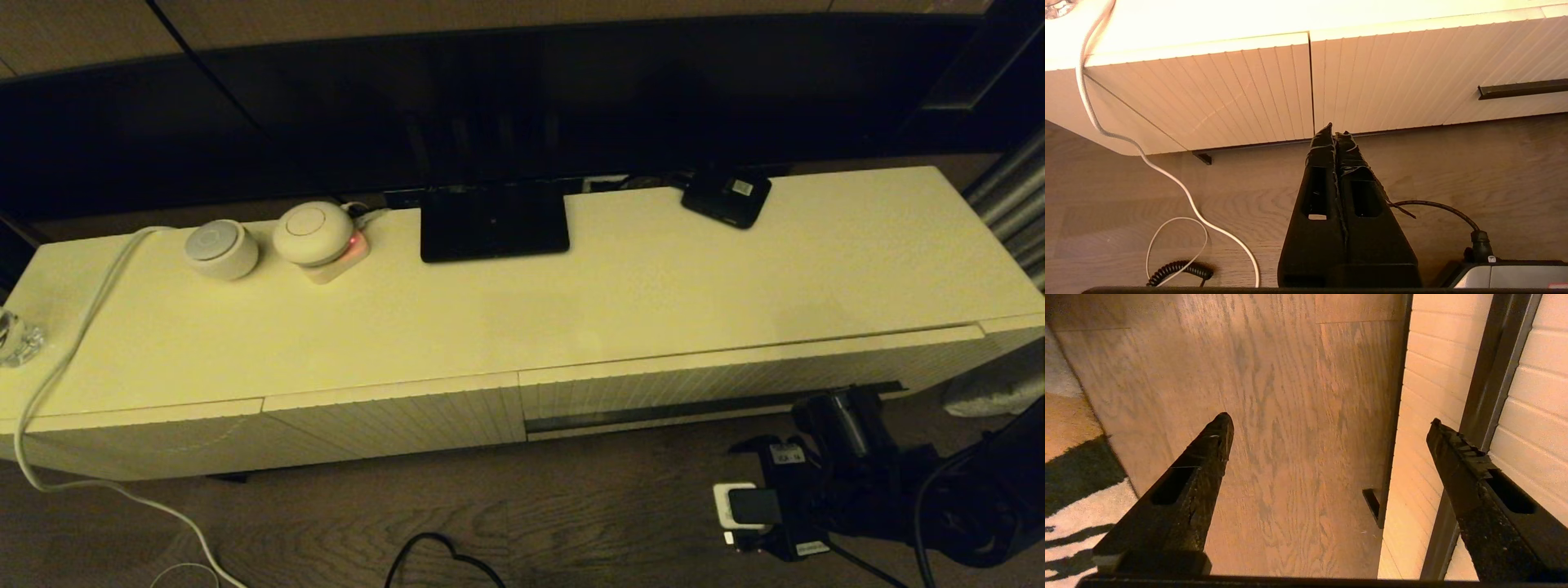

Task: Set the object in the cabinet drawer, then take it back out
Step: Open the drawer

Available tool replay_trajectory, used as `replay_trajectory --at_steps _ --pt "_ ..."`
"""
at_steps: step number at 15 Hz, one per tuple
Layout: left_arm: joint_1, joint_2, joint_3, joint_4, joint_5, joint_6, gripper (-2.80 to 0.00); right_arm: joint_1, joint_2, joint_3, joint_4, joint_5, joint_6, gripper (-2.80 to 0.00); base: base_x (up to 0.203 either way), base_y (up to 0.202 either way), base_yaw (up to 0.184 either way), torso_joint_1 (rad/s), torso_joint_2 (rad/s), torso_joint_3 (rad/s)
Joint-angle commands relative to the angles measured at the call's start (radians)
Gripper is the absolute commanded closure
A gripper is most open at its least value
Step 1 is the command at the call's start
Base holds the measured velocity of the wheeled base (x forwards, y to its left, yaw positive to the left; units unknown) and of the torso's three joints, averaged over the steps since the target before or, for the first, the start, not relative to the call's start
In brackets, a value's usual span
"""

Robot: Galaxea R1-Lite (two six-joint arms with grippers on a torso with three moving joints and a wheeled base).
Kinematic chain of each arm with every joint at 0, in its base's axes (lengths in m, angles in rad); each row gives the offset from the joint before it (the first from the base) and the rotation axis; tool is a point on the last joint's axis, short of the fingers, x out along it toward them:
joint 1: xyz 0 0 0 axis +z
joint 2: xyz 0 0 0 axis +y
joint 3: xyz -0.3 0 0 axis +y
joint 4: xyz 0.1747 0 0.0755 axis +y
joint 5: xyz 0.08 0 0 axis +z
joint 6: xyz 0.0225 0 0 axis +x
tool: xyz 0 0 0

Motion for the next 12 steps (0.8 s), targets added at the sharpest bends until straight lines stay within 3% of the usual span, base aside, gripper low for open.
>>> replay_trajectory --at_steps 1,12 --pt "0.0 0.0 0.002 0.0 0.0 0.0 0.0 -0.009 0.02 -0.02 -0.007 0.0 -0.008 -2.8 0.0 0.0 0.0 0.0 0.0 0.0" --pt "0.0 0.0 0.002 0.0 0.0 0.0 0.0 -0.02 0.082 -0.083 -0.028 0.002 -0.005 -2.8 0.0 0.0 0.0 0.0 0.0 0.0"
